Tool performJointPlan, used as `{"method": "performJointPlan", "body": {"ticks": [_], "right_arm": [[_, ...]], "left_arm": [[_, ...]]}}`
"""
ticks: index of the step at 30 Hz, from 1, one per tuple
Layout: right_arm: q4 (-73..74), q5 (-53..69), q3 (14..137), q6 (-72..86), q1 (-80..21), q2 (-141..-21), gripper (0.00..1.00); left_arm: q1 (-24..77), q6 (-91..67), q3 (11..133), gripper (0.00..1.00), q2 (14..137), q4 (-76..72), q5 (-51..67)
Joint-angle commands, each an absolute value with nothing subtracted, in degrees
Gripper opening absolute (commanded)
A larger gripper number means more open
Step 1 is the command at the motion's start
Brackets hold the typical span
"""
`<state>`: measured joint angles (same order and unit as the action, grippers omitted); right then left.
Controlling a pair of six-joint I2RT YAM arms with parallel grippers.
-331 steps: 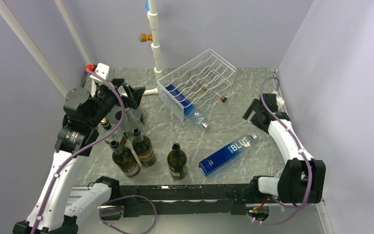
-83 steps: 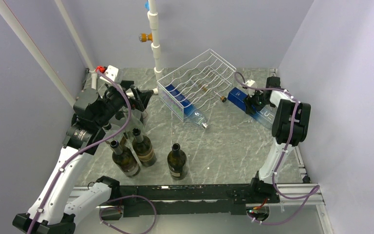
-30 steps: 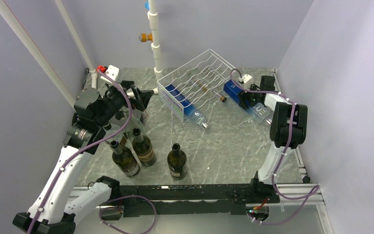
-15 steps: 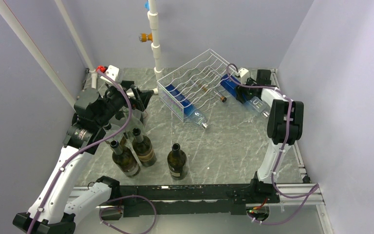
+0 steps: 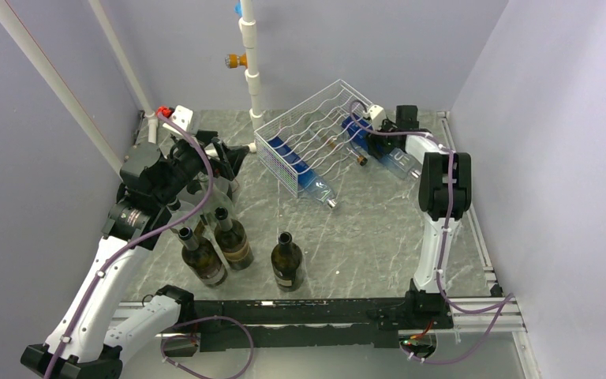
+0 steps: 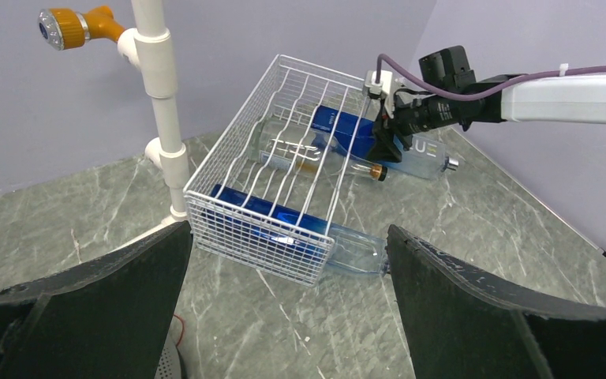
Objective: Put the wine bottle on the wine rack
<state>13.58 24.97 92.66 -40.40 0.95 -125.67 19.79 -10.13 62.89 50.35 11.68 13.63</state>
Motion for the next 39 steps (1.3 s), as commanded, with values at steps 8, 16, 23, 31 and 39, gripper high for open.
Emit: {"method": "performJointPlan", "body": {"ticks": [8,16,23,31,39], "right_arm": [[3.51,24.44,92.5,-40.1,-1.24,-124.65,0.48],[5.14,23.94,89.49,-41.58,-1.14,-122.21,1.0],[4.28,22.72,85.71,-41.04,-0.33,-118.05,1.0],[0.37,16.13,75.82,-40.79,-0.26,-112.4,1.0],[3.01,19.87,69.67,-40.71,5.28,-108.22,0.99]], "left_arm": [[18.43,-11.31,64.82,1.0,50.45,9.93,15.43],[18.28,-11.34,64.56,1.0,50.01,9.75,15.31],[18.28,-11.06,64.67,0.99,50.07,10.04,15.0],[18.28,-10.76,64.44,1.0,49.75,9.98,14.38],[18.89,-10.42,64.33,1.0,49.91,10.04,13.8]]}}
